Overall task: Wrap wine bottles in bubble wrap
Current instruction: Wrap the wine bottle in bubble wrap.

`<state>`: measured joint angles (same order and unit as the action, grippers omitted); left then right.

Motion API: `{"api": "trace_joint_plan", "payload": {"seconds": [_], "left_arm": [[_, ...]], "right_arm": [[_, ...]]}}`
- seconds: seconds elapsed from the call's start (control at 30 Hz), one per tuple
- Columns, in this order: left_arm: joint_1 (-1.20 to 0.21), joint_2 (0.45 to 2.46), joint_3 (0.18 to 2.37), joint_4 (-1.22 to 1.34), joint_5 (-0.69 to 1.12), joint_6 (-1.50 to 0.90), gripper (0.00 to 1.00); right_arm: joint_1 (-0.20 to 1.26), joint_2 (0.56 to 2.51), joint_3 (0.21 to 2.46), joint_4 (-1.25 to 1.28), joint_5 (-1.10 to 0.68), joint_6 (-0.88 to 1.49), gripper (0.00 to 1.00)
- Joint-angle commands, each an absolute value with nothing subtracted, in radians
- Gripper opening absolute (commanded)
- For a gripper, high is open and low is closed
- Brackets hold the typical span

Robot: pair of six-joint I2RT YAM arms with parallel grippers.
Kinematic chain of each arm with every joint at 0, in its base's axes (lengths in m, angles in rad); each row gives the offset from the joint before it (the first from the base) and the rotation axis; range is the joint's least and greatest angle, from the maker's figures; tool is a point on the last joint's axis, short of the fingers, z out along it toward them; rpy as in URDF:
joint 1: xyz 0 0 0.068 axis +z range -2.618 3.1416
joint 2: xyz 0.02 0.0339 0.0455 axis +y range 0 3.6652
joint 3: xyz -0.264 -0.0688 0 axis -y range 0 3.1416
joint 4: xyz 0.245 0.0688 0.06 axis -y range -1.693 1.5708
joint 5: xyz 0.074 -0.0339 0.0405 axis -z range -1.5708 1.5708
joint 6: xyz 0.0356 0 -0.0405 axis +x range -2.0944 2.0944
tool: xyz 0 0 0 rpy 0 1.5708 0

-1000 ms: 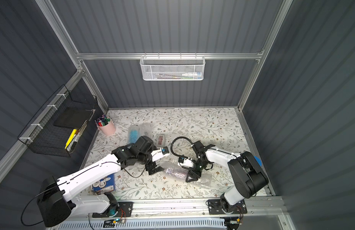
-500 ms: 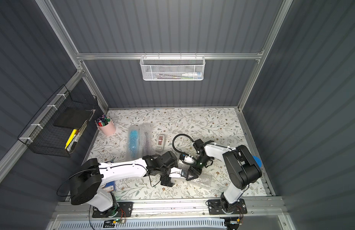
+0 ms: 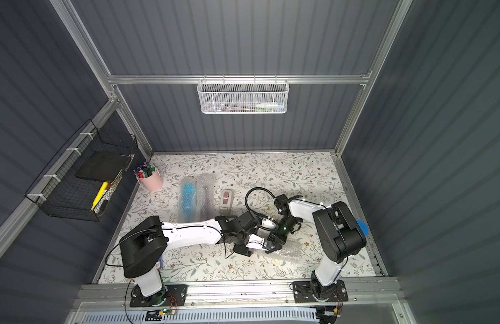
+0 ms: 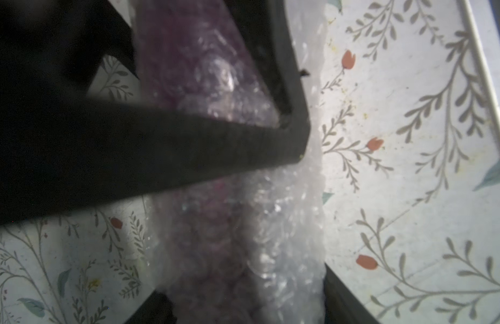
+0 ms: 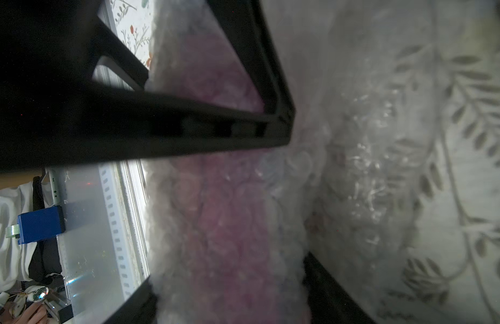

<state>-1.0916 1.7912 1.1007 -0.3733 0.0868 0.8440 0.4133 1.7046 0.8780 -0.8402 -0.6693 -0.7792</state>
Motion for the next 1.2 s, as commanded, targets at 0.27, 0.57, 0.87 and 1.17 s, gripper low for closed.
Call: {"api": "trace_joint_plan", "payload": {"seconds": [0.27, 0.57, 0.87, 1.17], "left_arm": [[-1.045, 1.893, 1.164, -0.457, 0.093, 0.708, 0.60], [-1.016, 1.908, 1.189, -0.513, 0.153, 0.673, 0.62], [-1.005, 1.899, 1.230, -0.533, 0.214, 0.660, 0.69], [-0.995, 1.788, 1.253, -0.532, 0.192, 0.589, 0.99]], "right_arm": [[0.428, 1.562, 0.898, -0.874, -0.667, -0.805, 0.83], [0.399, 1.413, 0.910, -1.013, -0.564, -0.812, 0.85], [0.346, 1.253, 0.869, -0.904, -0.455, -0.736, 0.85], [0.315, 1.052, 0.752, -0.479, -0.326, -0.476, 0.86]]}}
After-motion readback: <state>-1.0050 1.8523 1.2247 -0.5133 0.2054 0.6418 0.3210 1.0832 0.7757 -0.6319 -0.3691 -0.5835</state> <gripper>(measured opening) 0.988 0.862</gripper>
